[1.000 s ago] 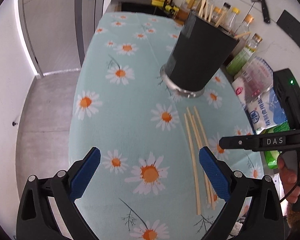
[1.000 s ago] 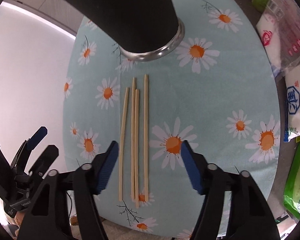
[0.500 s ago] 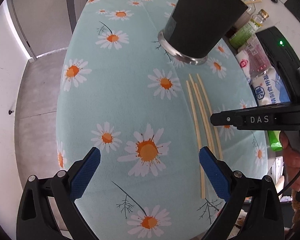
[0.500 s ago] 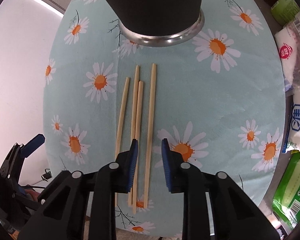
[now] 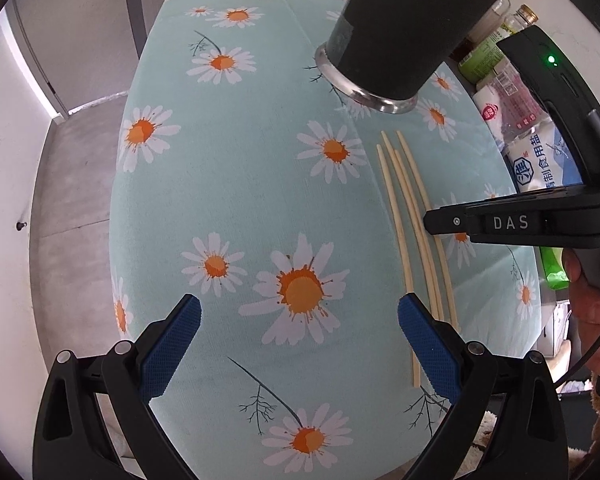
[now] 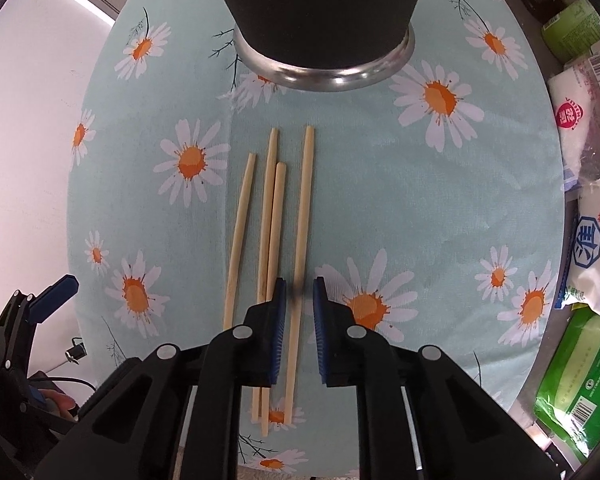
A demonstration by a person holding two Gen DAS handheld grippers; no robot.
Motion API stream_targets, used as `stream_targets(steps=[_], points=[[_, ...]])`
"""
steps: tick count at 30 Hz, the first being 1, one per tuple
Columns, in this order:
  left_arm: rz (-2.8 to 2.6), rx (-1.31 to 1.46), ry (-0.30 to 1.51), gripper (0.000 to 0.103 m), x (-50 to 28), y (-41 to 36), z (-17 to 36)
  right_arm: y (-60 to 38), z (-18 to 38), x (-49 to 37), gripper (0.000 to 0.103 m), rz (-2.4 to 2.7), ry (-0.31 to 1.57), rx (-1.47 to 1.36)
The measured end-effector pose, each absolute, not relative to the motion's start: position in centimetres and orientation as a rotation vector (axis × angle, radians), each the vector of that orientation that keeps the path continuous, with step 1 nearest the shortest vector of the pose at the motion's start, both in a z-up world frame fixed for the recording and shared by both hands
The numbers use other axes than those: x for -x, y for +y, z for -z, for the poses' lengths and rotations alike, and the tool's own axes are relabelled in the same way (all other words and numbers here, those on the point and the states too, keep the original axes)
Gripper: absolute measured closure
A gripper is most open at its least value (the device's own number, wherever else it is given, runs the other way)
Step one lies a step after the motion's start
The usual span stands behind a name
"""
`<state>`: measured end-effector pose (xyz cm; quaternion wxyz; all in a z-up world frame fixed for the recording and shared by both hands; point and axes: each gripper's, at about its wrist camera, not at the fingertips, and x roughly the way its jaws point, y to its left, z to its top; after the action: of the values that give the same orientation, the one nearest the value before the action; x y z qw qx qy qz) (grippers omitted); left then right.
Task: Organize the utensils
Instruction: 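Close the right tool on one chopstick from the row, then close the left tool on another chopstick while the right tool holds its chopstick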
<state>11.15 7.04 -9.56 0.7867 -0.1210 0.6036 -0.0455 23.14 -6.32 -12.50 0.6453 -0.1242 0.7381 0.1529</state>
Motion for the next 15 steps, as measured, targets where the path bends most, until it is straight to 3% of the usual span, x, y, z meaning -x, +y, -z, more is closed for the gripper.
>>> stream_targets(steps=[3, 15], points=[[0.099, 0.265, 1.309, 0.007, -11.0, 7.0, 9.9, -5.7, 12.5, -23.1, 0.095, -0.316, 1.672, 0.324], [0.111, 0.243, 1.349, 0.007, -12.5, 4.8, 10.1, -9.1, 11.4, -24.5, 0.097, -0.342, 1.682, 0.214]])
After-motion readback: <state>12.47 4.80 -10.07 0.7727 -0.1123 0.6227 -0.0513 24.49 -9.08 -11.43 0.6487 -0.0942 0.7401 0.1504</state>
